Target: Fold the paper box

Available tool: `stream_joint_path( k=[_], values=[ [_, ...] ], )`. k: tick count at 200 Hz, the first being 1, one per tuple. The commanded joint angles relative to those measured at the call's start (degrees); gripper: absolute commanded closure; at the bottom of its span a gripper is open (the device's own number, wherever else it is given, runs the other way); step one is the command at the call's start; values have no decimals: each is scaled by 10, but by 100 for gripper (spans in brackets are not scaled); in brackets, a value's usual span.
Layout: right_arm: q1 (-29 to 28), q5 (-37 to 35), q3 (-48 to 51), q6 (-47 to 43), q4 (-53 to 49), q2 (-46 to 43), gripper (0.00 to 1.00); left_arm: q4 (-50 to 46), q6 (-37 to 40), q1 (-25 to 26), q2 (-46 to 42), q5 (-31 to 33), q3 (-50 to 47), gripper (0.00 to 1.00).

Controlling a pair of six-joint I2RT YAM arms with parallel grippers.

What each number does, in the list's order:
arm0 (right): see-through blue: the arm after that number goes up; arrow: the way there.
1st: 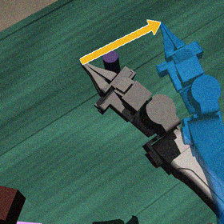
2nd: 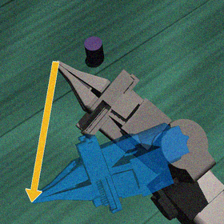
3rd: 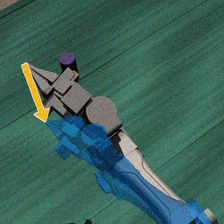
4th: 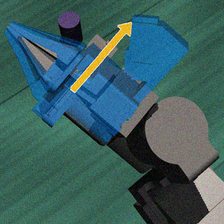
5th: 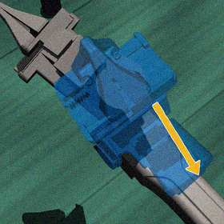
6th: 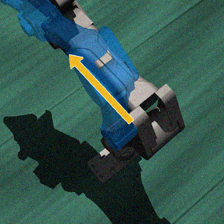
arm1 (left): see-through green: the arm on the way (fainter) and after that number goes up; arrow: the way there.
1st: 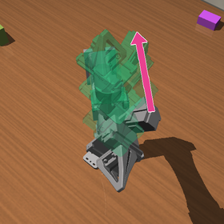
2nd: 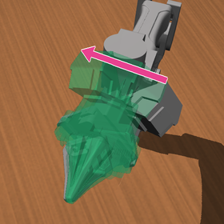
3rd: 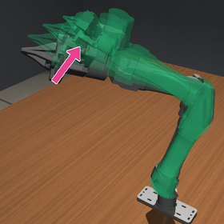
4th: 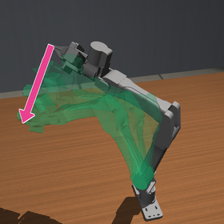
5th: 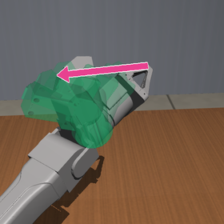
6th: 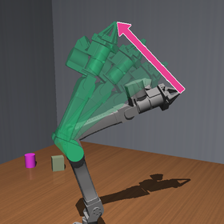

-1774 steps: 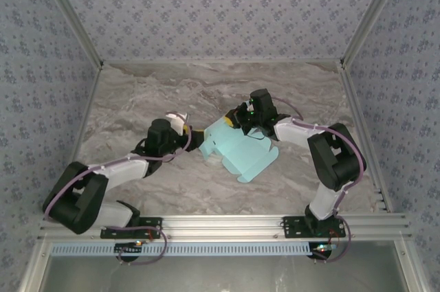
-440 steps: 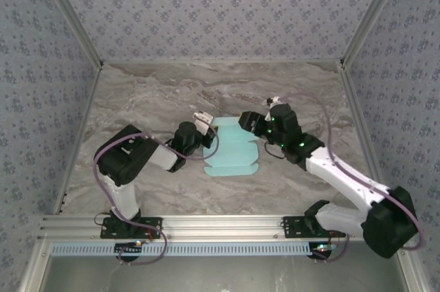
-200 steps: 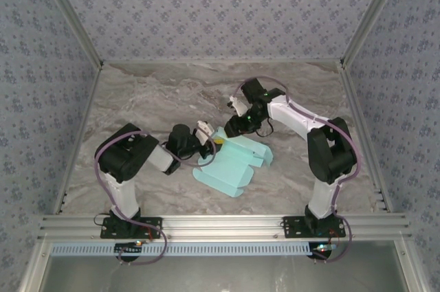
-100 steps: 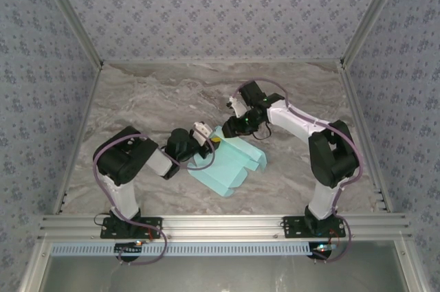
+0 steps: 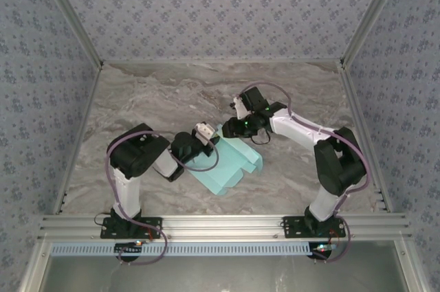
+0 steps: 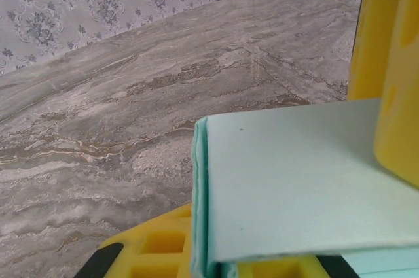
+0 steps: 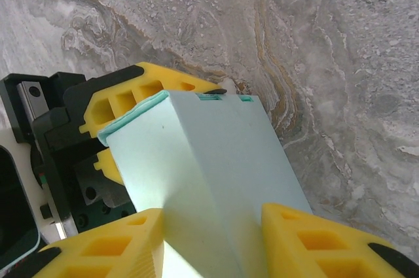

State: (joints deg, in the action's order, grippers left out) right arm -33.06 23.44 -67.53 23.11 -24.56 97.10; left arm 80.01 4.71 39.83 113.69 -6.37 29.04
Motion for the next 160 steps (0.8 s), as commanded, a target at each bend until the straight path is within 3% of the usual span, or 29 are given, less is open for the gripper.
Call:
stream_joint_path(
  k=[1, 22, 61, 81, 95, 113, 142, 160],
  values=[
    [-17, -48, 27, 38, -22, -9, 57, 6, 30, 19, 8, 49, -5, 94],
    [-26, -60, 39, 61, -9, -23, 57, 3, 39, 32, 10, 99, -3, 100],
    [-30, -90, 55, 89, 4, -45, 57, -21, 59, 49, 16, 154, 4, 100],
    [-30, -92, 58, 86, 8, -53, 57, -11, 49, 47, 23, 144, 2, 100],
    [-27, -92, 56, 77, 5, -52, 58, 5, 44, 41, 26, 93, -4, 100],
    [-22, -82, 52, 60, 2, -44, 58, 7, 42, 36, 20, 47, -6, 89],
    [-16, -80, 34, 38, -17, -25, 60, 7, 39, 34, 6, 48, -14, 68],
    [-15, -81, 28, 36, -22, -15, 60, 7, 22, 25, -4, 20, -20, 66]
  ],
)
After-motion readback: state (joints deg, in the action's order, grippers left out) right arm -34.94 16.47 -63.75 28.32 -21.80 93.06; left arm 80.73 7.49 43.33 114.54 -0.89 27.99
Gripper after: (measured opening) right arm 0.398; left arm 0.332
